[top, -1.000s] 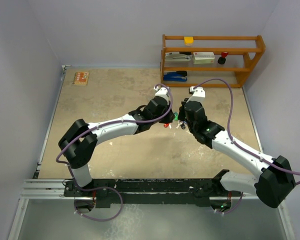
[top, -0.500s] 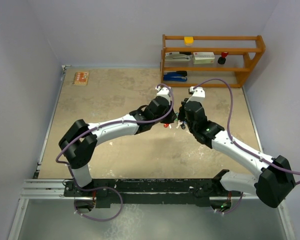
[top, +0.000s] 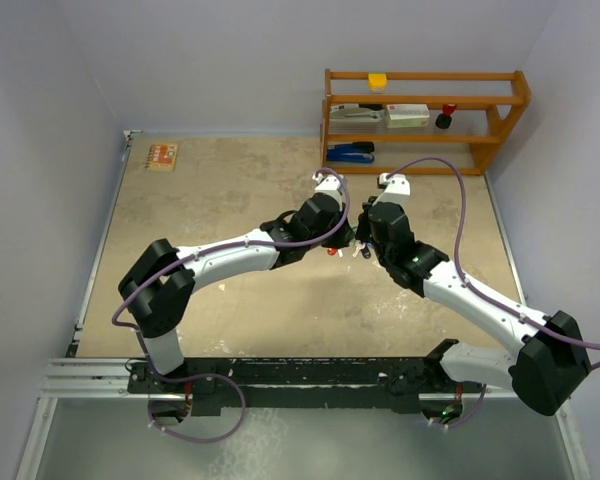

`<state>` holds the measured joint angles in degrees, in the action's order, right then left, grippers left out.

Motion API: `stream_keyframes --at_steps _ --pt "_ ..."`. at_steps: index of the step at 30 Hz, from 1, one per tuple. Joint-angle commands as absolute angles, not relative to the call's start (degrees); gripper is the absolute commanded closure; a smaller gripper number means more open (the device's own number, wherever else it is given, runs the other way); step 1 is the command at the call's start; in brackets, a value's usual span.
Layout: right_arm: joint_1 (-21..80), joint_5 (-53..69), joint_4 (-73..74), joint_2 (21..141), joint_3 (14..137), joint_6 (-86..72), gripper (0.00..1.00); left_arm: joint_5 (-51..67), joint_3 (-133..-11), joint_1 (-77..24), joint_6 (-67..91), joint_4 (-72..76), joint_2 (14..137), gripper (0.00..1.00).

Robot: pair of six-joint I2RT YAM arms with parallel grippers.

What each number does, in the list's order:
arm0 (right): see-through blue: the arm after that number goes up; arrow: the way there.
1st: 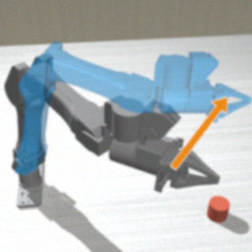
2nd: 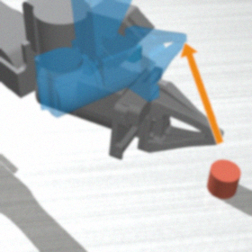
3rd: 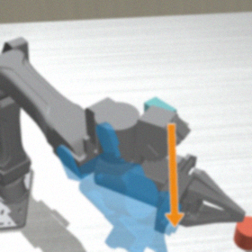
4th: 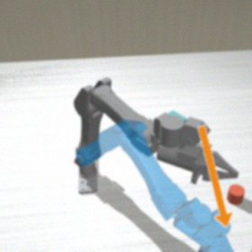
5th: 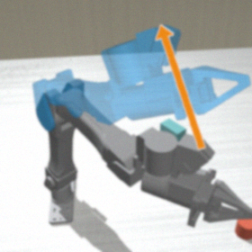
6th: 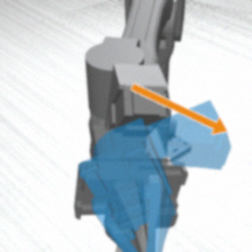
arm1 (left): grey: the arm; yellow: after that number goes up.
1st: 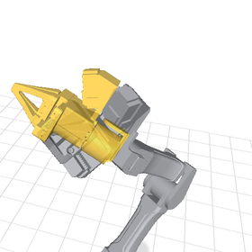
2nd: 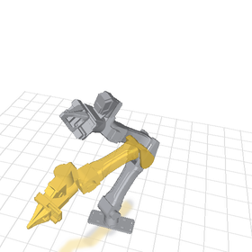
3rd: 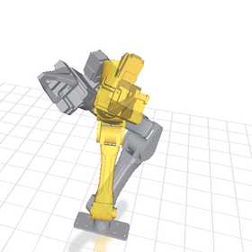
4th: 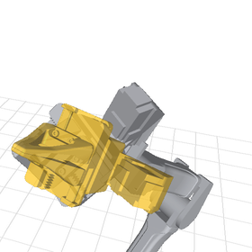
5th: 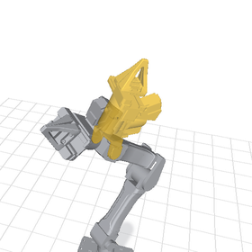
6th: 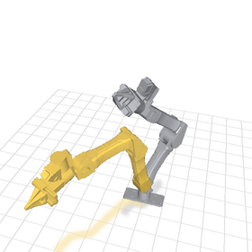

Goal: Put the keys on the keyring

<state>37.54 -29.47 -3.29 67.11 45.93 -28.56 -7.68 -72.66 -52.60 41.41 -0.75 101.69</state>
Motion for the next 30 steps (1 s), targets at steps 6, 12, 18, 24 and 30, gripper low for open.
stream_keyframes --at_steps 6,12,18,24,30 --pt "37.4 -31.8 -4.7 66.6 45.7 -28.4 1.0 -7.4 -75.0 -53.1 41.5 -0.2 100.8 1.0" --pt "37.4 -31.8 -4.6 67.0 45.7 -28.4 1.0 -7.6 -74.9 -53.1 41.5 -0.3 100.3 1.0" --pt "37.3 -32.0 -4.7 67.0 45.7 -28.4 1.0 -7.6 -74.8 -53.2 41.5 -0.3 100.1 1.0" --pt "37.3 -31.9 -4.7 67.2 45.7 -28.6 1.0 -7.4 -74.8 -53.3 41.6 0.0 100.0 1.0" --pt "37.3 -31.9 -4.7 67.3 45.7 -28.6 1.0 -7.4 -74.8 -53.3 41.7 0.0 99.8 1.0"
